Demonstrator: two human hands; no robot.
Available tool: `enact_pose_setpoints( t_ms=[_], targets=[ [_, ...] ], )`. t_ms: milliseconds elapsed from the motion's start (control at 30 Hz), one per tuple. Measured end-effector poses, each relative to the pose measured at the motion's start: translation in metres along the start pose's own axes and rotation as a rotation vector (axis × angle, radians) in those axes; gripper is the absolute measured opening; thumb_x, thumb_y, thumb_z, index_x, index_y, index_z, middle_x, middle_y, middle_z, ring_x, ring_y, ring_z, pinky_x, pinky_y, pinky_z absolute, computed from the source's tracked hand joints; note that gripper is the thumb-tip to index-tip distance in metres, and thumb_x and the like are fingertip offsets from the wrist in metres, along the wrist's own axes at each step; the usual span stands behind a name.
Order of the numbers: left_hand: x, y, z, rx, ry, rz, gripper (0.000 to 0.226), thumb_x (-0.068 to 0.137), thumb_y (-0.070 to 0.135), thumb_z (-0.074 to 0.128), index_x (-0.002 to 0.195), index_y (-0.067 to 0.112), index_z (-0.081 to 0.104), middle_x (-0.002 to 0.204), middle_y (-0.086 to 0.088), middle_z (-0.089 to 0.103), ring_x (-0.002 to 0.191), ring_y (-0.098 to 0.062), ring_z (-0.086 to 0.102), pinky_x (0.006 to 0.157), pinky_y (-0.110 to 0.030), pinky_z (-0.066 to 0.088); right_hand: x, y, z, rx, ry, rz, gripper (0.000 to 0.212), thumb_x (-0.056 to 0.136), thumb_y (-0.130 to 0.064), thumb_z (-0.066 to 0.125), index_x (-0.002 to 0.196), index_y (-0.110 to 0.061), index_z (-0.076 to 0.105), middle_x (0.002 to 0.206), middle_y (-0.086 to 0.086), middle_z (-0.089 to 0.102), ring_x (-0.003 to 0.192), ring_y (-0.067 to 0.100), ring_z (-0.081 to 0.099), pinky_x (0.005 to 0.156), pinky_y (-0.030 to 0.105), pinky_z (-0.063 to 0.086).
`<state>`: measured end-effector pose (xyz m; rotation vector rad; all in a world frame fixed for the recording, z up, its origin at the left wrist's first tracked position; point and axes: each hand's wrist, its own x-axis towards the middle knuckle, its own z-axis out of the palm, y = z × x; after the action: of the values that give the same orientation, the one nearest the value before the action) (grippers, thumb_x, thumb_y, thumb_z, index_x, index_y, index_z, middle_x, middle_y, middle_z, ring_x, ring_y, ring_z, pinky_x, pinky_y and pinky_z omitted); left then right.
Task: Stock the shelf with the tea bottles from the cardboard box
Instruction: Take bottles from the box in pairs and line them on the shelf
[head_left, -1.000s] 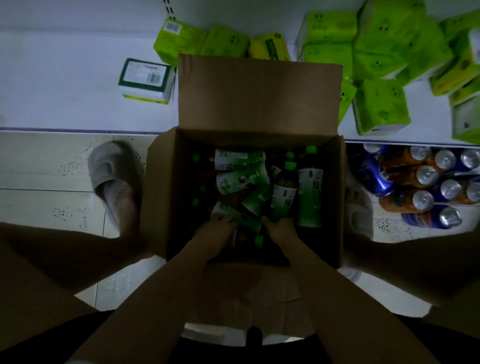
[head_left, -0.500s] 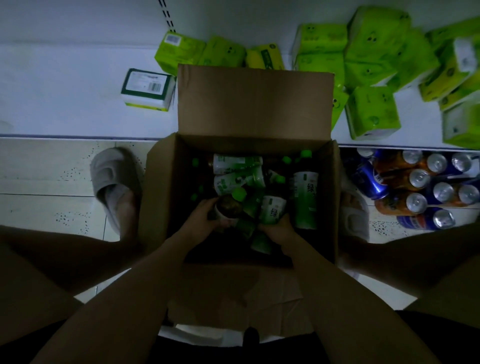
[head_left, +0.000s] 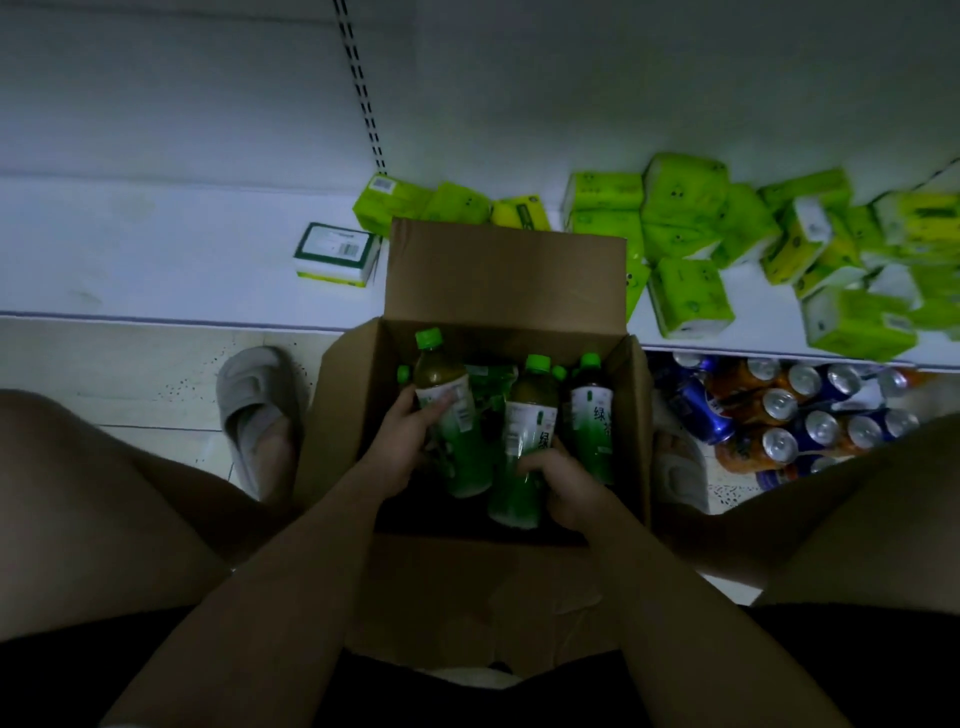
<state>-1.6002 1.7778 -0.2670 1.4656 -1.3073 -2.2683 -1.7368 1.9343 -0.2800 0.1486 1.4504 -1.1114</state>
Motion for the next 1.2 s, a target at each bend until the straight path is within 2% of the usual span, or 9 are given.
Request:
enact_pose_setpoints(
  t_ms=[167,300,400,533,633,767,867,1033,1200],
  targets=[
    [-0.021,0.019,-0.004,-0.124,-0.061,0.046,0.054,0.079,0.051,0.07,0.123,0.02,0.063,0.115,-0.007,0.072,0.104,-0.028,0.069,0.082,-0.044,0.055,-0.035,-0.023,0.006,0.084,-0.154,-0.015,0.034,0.082,-0.012,0.063,0.116,-0.013,0.065,0.113,0.015,0.071,0.108,0.033,0.066,0.089,0.044,0.051],
    [-0.041,0.032,-0.001,-0.146,-0.145,0.122,0.06,0.079,0.056,0.068,0.124,0.016,0.063,0.12,-0.017,0.068,0.11,-0.036,0.066,0.095,-0.055,0.05,-0.06,-0.043,0.016,0.137,-0.237,-0.11,0.055,0.082,-0.056,0.065,0.126,-0.023,0.065,0.124,0.011,0.068,0.116,0.03,0.064,0.098,0.05,0.048],
    [-0.056,0.043,0.006,-0.139,-0.105,0.184,0.068,0.077,0.054,0.072,0.129,0.014,0.055,0.122,-0.017,0.066,0.11,-0.036,0.065,0.096,-0.058,0.048,-0.077,-0.058,0.025,0.124,-0.273,-0.199,0.058,0.078,-0.071,0.057,0.115,-0.028,0.073,0.121,0.007,0.07,0.111,0.026,0.067,0.083,0.044,0.057],
    [-0.079,0.073,0.017,-0.109,-0.045,0.296,0.073,0.071,0.062,0.072,0.128,0.018,0.058,0.111,-0.009,0.073,0.099,-0.028,0.071,0.081,-0.045,0.058,-0.098,-0.08,0.032,0.135,-0.283,-0.297,0.06,0.068,-0.074,0.064,0.107,-0.03,0.076,0.116,0.008,0.072,0.106,0.027,0.069,0.074,0.04,0.06],
    [-0.099,0.107,0.022,-0.073,-0.087,0.313,0.08,0.065,0.074,0.065,0.126,0.022,0.063,0.12,-0.015,0.068,0.112,-0.035,0.064,0.098,-0.053,0.049,-0.113,-0.101,0.037,0.109,-0.307,-0.379,0.066,0.065,-0.075,0.066,0.114,-0.03,0.073,0.12,0.008,0.07,0.11,0.028,0.068,0.082,0.044,0.058],
    [-0.126,0.15,0.025,-0.017,-0.133,0.489,0.074,0.075,0.061,0.062,0.129,0.011,0.056,0.123,-0.021,0.065,0.114,-0.037,0.062,0.098,-0.05,0.05,-0.141,-0.134,0.049,0.029,-0.275,-0.495,0.068,0.059,-0.077,0.066,0.102,-0.026,0.077,0.1,0.008,0.077,0.087,0.022,0.075,0.069,0.034,0.058],
    [-0.145,0.178,0.026,0.026,-0.132,0.559,0.06,0.081,0.047,0.063,0.13,0.016,0.051,0.12,-0.016,0.066,0.112,-0.035,0.064,0.093,-0.046,0.053,-0.167,-0.159,0.059,-0.022,-0.223,-0.584,0.077,0.06,-0.079,0.062,0.107,-0.02,0.074,0.097,0.009,0.076,0.085,0.024,0.074,0.077,0.037,0.056],
    [-0.178,0.227,0.034,0.112,-0.213,0.682,0.062,0.072,0.056,0.072,0.124,0.027,0.056,0.116,-0.009,0.07,0.106,-0.027,0.068,0.093,-0.046,0.053,-0.22,-0.197,0.072,0.0,-0.256,-0.783,0.081,0.061,-0.07,0.065,0.114,-0.008,0.067,0.086,0.013,0.071,0.071,0.026,0.069,0.068,0.037,0.058],
    [-0.21,0.279,0.048,0.082,-0.179,0.845,0.057,0.074,0.051,0.073,0.123,0.028,0.057,0.117,-0.006,0.07,0.108,-0.024,0.068,0.096,-0.046,0.051,-0.265,-0.228,0.083,-0.025,-0.306,-0.921,0.068,0.074,-0.058,0.063,0.124,-0.011,0.065,0.116,0.016,0.071,0.104,0.032,0.069,0.091,0.043,0.054]
  ],
)
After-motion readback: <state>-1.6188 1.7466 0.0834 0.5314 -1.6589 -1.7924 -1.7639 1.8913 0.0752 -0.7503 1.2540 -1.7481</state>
